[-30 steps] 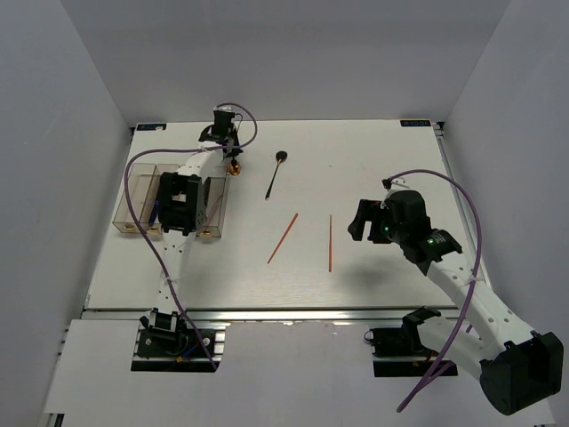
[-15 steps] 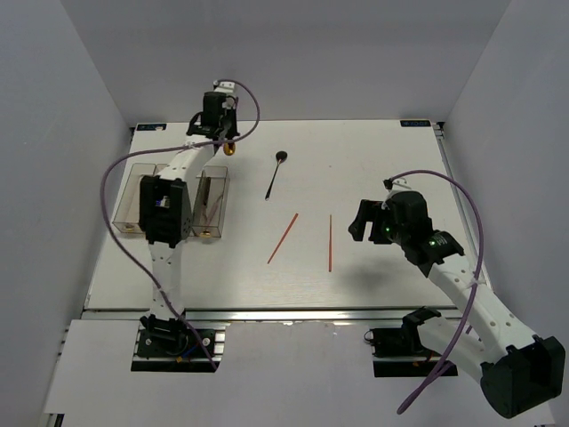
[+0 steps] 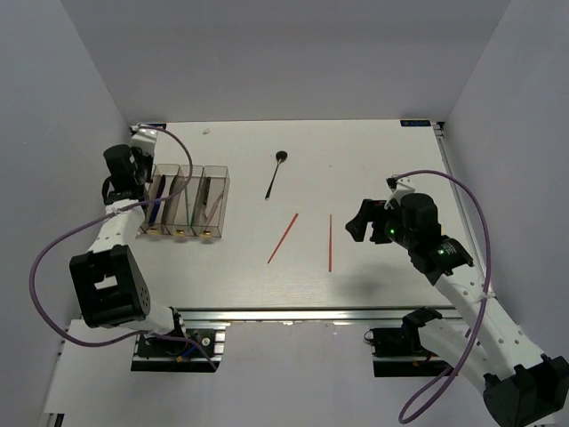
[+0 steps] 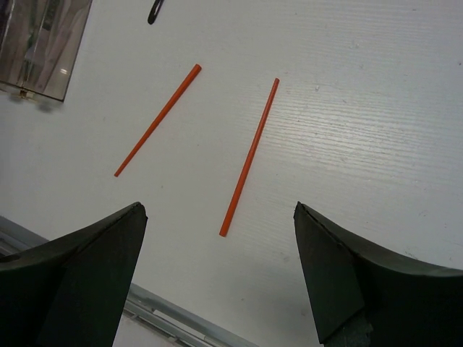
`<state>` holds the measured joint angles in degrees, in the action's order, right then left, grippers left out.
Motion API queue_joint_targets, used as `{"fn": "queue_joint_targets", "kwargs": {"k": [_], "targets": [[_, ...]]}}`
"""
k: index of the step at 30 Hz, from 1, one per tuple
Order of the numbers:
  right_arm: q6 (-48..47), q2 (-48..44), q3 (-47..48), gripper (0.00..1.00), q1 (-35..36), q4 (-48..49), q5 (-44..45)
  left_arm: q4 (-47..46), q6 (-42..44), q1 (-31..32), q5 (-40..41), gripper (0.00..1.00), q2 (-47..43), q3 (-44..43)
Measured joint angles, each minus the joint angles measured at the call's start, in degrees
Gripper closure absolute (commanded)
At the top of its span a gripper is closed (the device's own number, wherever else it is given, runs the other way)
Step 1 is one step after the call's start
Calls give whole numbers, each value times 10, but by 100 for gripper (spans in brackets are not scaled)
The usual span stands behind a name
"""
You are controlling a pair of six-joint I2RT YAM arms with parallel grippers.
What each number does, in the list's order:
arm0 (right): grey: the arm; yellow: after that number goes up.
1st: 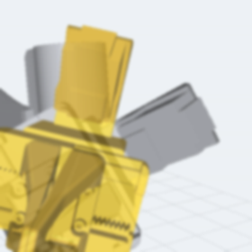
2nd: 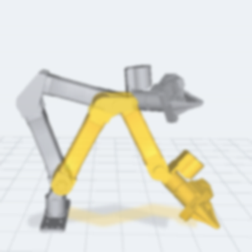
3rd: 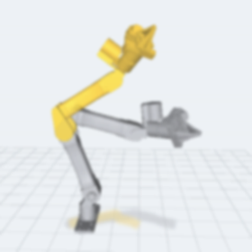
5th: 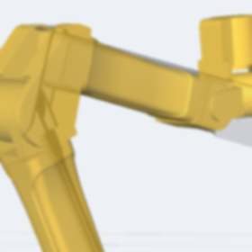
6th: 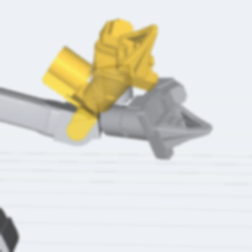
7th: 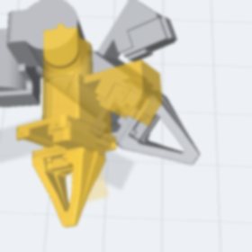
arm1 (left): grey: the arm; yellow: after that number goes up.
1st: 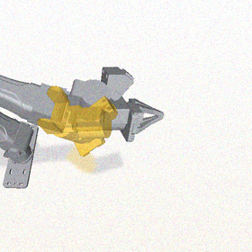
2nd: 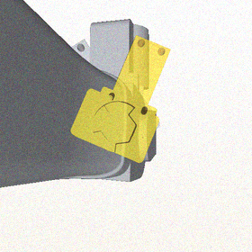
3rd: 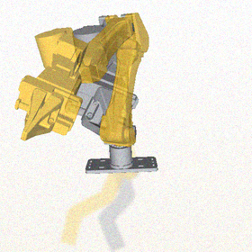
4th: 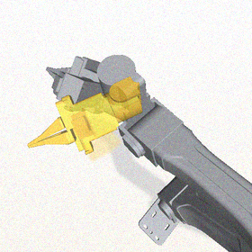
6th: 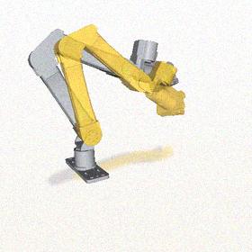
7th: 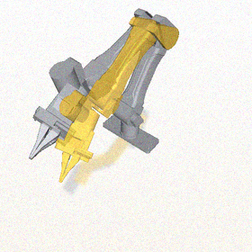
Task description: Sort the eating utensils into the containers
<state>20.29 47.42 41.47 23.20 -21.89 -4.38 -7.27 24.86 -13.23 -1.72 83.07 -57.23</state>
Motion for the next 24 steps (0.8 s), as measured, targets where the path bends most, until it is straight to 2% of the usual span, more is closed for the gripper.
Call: {"fn": "queue_joint_targets", "kwargs": {"k": [4,9,18,24], "targets": [[0,-18,0,12,0,2,-11,47,54,-18,-56,100,20,43],[-2,-29,0,12,0,12,-25,75,86,-53,-76,100,33,77],[-2,-29,-1,12,0,21,-27,101,115,-66,-95,100,124,-26],[-2,-26,-1,12,0,24,-26,98,111,-86,-105,100,169,-47]]}}
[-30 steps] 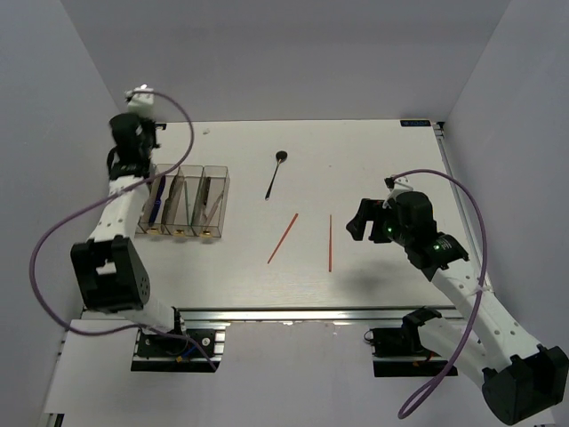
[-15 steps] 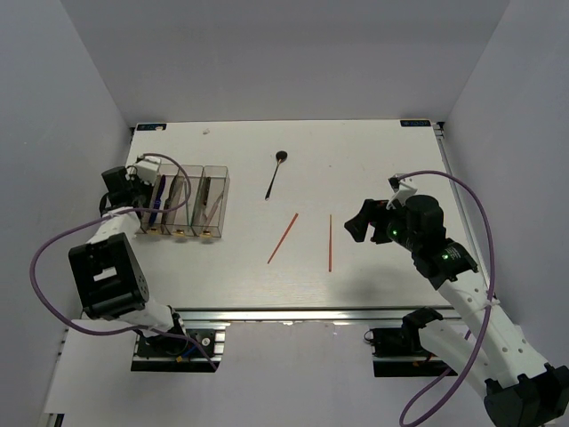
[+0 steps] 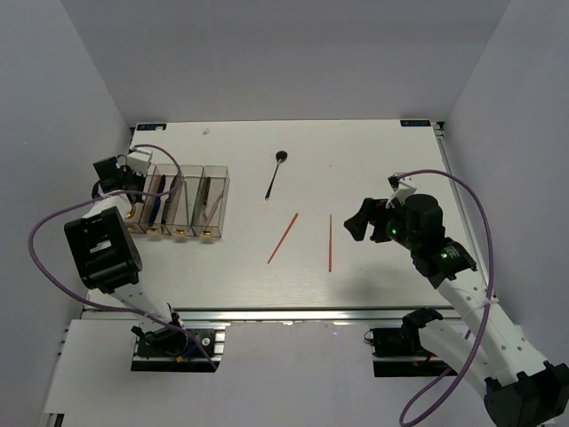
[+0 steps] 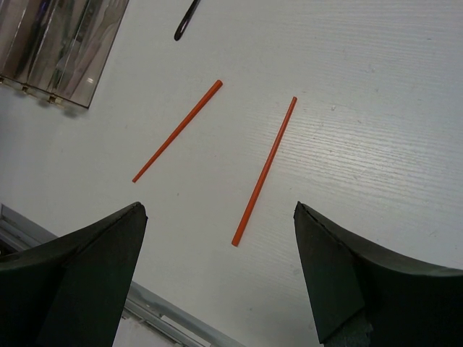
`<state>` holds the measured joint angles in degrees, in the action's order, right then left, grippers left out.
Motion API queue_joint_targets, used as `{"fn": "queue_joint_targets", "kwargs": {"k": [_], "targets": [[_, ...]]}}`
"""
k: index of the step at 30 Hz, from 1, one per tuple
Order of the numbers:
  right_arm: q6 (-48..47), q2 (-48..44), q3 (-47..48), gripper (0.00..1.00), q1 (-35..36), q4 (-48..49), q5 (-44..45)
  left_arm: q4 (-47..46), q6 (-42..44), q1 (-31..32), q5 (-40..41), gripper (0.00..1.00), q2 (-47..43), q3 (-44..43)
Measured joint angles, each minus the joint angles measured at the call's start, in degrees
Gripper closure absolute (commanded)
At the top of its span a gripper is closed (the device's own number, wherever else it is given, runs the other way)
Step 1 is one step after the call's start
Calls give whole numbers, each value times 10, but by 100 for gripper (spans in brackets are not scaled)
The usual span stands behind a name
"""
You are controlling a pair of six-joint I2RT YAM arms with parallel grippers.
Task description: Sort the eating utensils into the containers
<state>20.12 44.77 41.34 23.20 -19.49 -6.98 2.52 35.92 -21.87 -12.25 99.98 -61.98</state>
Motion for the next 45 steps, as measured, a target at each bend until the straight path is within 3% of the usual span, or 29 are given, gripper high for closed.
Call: {"fn": "queue_joint_targets", "kwargs": {"k": [9,23,36,42,43,44,45], "targets": [[0,15,0,12,0,0,6,-49,-55,-69,-23,94,7,5],[0,15,0,13,0,2,6,-66,-93,-69,-68,92,8,4],[0,15,-1,13,0,5,6,-82,-110,-69,-79,81,8,31],[0,15,-7,13,0,7,6,-91,-119,-69,-76,65,8,37],[0,15,-7,13,0,8,6,-95,-120,-69,-75,45,8,40],[0,15,-7,12,0,9,6,-97,-119,-69,-74,2,8,43],[0,15,-7,12,0,9,6,-99,-117,-69,-72,2,8,45]]}}
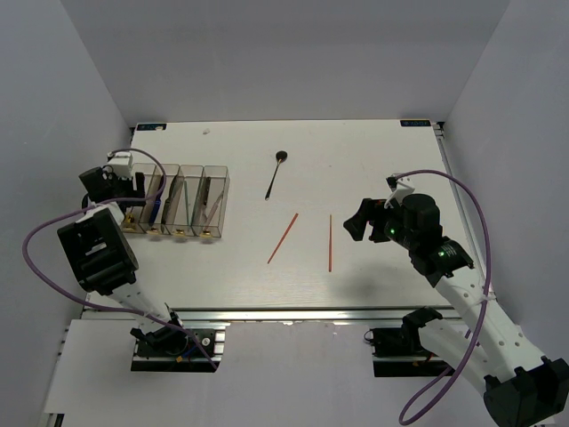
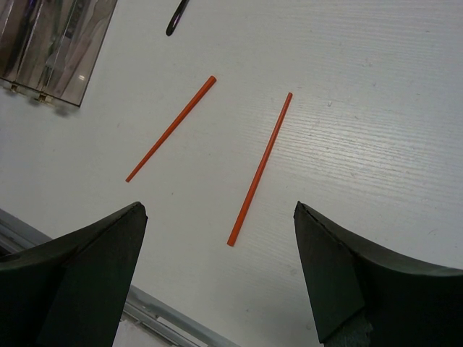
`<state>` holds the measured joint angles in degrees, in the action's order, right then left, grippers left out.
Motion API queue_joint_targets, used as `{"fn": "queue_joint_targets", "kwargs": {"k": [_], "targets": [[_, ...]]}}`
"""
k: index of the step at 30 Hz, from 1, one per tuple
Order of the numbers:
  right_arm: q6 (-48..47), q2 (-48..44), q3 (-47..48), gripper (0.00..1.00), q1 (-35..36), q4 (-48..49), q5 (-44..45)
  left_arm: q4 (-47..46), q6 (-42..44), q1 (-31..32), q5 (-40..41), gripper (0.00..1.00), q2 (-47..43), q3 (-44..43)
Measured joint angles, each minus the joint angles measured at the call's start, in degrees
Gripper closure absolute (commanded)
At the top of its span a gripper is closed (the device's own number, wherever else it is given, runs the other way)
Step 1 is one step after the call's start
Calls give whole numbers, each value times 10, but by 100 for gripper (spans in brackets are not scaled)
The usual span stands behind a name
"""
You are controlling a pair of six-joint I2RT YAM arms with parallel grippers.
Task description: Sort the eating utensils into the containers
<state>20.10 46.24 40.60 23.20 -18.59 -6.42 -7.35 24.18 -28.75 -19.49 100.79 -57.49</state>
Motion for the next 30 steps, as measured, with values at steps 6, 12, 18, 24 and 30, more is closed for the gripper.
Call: {"fn": "queue_joint_targets", "kwargs": {"k": [6,12,18,24,30], "targets": [[0,0,0,12,0,3,0,-13,-22,-1,12,2,-1,5],[0,8,0,12,0,4,0,-43,-202,2,26,2,-29,-37],[0,16,-2,11,0,8,7,-269,-577,22,-87,2,-19,-175],[1,19,-2,11,0,-4,43,-162,-539,250,18,2,43,-303],[5,12,2,11,0,-39,78,80,-421,488,200,2,183,-472]]}}
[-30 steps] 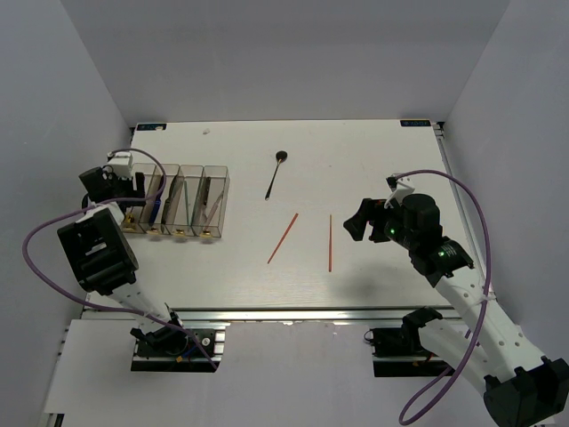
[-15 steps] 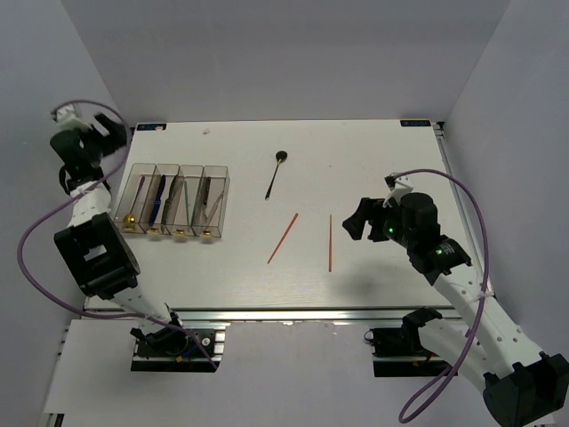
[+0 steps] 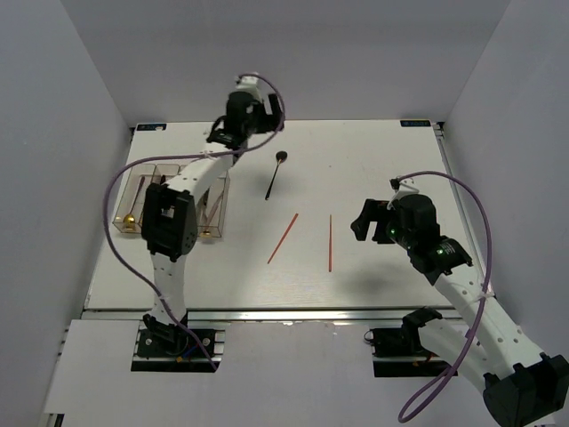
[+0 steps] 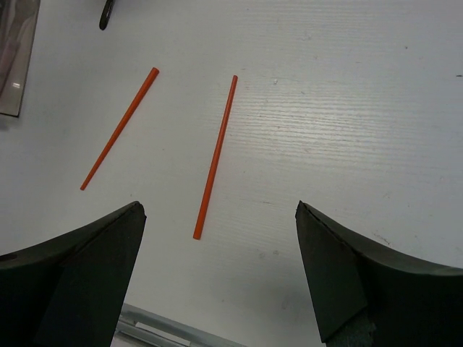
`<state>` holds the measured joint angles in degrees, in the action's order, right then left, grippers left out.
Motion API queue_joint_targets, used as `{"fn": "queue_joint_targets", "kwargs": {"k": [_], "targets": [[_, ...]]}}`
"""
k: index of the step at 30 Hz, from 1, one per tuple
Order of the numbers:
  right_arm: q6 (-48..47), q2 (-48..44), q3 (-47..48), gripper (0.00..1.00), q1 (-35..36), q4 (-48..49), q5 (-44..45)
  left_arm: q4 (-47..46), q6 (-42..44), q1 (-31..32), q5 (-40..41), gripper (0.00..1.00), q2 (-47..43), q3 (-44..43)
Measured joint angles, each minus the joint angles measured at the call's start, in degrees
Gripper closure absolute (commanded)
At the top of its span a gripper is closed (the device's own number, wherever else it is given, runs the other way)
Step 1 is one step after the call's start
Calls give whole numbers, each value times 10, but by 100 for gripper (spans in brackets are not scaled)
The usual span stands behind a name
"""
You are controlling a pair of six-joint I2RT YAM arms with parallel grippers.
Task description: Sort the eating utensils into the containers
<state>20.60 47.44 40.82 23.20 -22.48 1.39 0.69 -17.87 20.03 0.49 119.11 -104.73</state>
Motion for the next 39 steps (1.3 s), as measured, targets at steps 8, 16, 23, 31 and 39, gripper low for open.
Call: {"fn": "queue_joint_targets", "kwargs": {"k": [8,16,23,31,39], "targets": [[2,-1,26,11,0,-36,27,148,24,38,111,9,126,-30],[4,-10,26,11,-1,-60,34,164,36,40,106,14,161,-18],[4,-5,26,12,-1,-61,34,117,38,46,91,18,159,12],[4,-5,26,12,-1,-61,34,143,46,61,111,60,203,-58],[4,-5,26,12,-1,-61,33,147,57,80,130,100,207,-63]]}}
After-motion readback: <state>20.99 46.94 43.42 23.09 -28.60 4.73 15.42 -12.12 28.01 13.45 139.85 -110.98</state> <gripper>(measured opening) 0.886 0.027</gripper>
